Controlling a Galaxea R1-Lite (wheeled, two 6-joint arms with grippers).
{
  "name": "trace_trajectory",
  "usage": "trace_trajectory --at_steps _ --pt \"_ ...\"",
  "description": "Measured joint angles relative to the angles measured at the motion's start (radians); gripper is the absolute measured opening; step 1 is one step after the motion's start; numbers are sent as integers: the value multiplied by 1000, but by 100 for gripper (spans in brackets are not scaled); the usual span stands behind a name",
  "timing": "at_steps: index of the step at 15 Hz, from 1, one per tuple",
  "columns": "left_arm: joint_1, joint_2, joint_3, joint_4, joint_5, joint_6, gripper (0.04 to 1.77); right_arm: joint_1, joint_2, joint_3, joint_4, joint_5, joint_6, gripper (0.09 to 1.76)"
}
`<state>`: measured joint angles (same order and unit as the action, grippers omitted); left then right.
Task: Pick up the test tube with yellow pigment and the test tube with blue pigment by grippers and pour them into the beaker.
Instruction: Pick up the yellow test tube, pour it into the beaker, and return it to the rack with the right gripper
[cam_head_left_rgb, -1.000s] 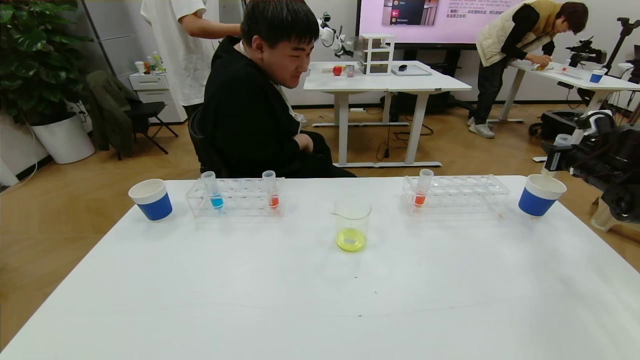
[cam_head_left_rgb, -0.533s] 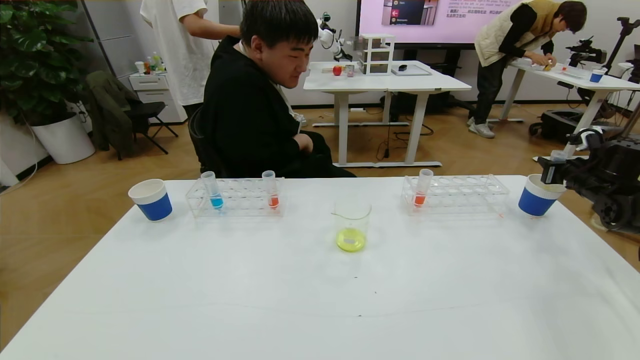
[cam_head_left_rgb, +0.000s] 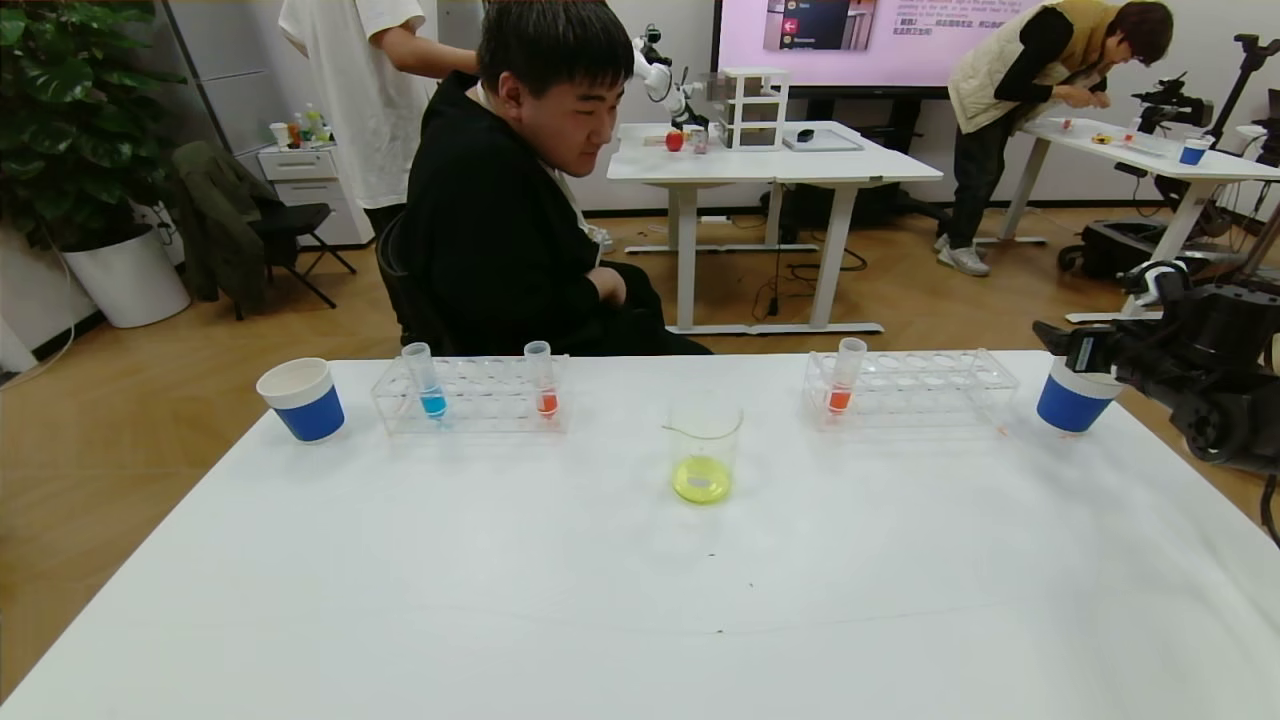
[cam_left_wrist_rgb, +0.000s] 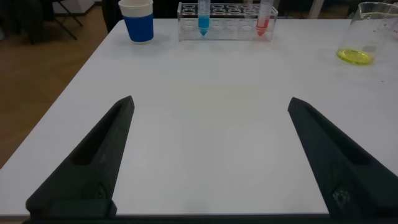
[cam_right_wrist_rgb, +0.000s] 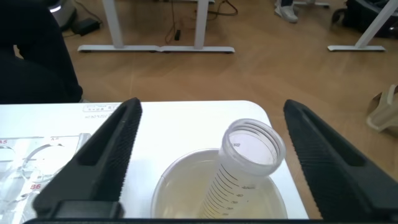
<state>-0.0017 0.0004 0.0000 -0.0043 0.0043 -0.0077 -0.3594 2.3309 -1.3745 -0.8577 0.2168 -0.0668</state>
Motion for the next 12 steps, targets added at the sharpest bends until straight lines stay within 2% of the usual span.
trace_trajectory --at_steps 1,7,10,12 --pt "0 0 0 0 0 0 172 6 -4 1 0 -2 8 174" --pt "0 0 0 0 0 0 172 95 -91 1 47 -14 80 174" --pt "0 0 0 0 0 0 172 173 -193 10 116 -14 81 174" --pt "0 0 0 0 0 0 172 233 -297 64 137 -14 81 174"
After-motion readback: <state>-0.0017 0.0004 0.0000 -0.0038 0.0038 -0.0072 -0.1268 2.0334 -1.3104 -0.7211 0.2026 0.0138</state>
